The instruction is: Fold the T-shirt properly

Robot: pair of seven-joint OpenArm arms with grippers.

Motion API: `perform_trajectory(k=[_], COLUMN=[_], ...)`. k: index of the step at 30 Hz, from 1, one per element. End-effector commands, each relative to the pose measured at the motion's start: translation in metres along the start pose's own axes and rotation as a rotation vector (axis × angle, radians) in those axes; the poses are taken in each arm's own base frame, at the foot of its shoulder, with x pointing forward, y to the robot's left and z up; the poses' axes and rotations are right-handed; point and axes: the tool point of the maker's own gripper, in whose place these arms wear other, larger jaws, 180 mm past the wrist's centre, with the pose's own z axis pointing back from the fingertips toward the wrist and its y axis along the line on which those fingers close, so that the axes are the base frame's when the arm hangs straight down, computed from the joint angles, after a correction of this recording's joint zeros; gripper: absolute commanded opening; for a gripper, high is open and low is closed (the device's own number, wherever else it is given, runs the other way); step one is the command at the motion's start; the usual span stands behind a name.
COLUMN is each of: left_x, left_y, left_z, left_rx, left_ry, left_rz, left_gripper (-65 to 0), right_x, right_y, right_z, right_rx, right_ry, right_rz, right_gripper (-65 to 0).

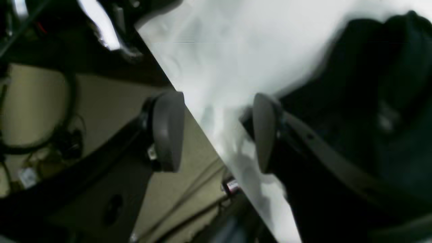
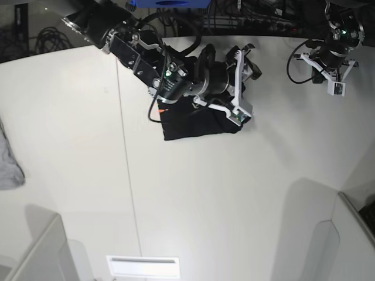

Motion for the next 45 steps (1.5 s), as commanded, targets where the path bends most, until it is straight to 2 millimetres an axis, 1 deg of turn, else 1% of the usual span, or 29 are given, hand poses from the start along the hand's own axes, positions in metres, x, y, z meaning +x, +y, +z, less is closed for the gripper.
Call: perform_trajectory(k=[1, 3, 4, 5, 7, 8, 10, 13, 15, 18, 20, 25, 26, 30, 31, 33, 34, 36, 39, 42, 45], left_x=[0.008, 0.008, 0.008, 0.008, 0.008, 0.007, 0.007, 0.007, 0.008, 0.008, 0.008, 0.007, 0.007, 0.007, 0.007, 0.007, 0.007, 0.007, 0.007, 0.007, 0.007], left_y=[0.002, 0.004, 0.005, 0.005, 0.005, 0.006, 0.006, 0.006, 0.006, 0.005, 0.005, 0.005, 0.005, 0.005, 0.005, 0.005, 0.005, 0.005, 0.005, 0.005, 0.005], left_z=[0.003, 0.004, 0.004, 0.004, 0.004, 0.004, 0.004, 0.004, 0.004, 0.004, 0.004, 0.004, 0.004, 0.004, 0.004, 0.004, 0.004, 0.004, 0.004, 0.004, 0.004], left_rx=[0.003, 0.009, 0.01, 0.01, 0.012, 0.011, 0.011, 0.011, 0.012, 0.012, 0.012, 0.01, 0.01, 0.01, 0.01, 0.01, 0.01, 0.01, 0.01, 0.01, 0.01], left_ry=[-0.03, -0.032, -0.032, -0.032, -0.031, -0.029, -0.029, -0.029, -0.031, -0.032, -0.032, -0.03, -0.03, -0.029, -0.029, -0.029, -0.029, -0.029, -0.029, -0.029, -0.029], left_rz=[-0.008, -0.006, -0.006, -0.006, -0.005, -0.005, -0.005, -0.005, -0.004, -0.004, -0.004, -0.004, -0.004, -0.004, -0.004, -0.004, -0.004, -0.004, -0.004, -0.004, -0.004], left_gripper=[-65.0, -65.0, -65.0, -65.0, -65.0, -65.0, -65.0, -65.0, -65.0, -65.0, -65.0, -65.0, -65.0, -65.0, -65.0, -65.0, -65.0, -65.0, -65.0, -65.0, -65.0], right_x=[0.015, 0.021, 0.021, 0.024, 0.024, 0.021, 0.011, -0.005, -0.016, -0.032, -0.038, -0.044, -0.045, -0.057, -0.057, -0.054, -0.054, -0.05, -0.044, -0.042, -0.045], right_y=[0.001, -0.016, -0.033, -0.049, -0.078, -0.091, -0.107, -0.116, -0.118, -0.127, -0.13, -0.132, -0.129, -0.112, -0.107, -0.095, -0.092, -0.078, -0.067, -0.053, -0.041], right_z=[0.008, 0.015, 0.022, 0.027, 0.036, 0.041, 0.047, 0.049, 0.048, 0.045, 0.042, 0.036, 0.031, 0.013, 0.009, 0.003, 0.002, -0.005, -0.011, -0.028, -0.048], right_rx=[0.003, -0.034, -0.081, -0.127, -0.223, -0.268, -0.327, -0.35, -0.356, -0.372, -0.378, -0.374, -0.365, -0.322, -0.309, -0.281, -0.274, -0.243, -0.218, -0.187, -0.161], right_ry=[-0.054, -0.08, -0.091, -0.117, -0.155, -0.164, -0.164, -0.135, -0.116, -0.074, -0.053, -0.031, -0.02, 0.039, 0.044, 0.044, 0.046, 0.043, 0.047, 0.077, 0.129], right_rz=[0.008, -0.019, -0.035, -0.047, -0.063, -0.069, -0.094, -0.133, -0.141, -0.163, -0.171, -0.185, -0.181, -0.153, -0.143, -0.131, -0.127, -0.114, -0.085, -0.049, -0.027], right_gripper=[-34.5, -35.1, -38.1, -43.8, -62.9, -65.0, -65.0, -65.0, -65.0, -65.0, -65.0, -65.0, -65.0, -65.0, -65.0, -65.0, -65.0, -65.0, -65.0, -65.0, -65.0])
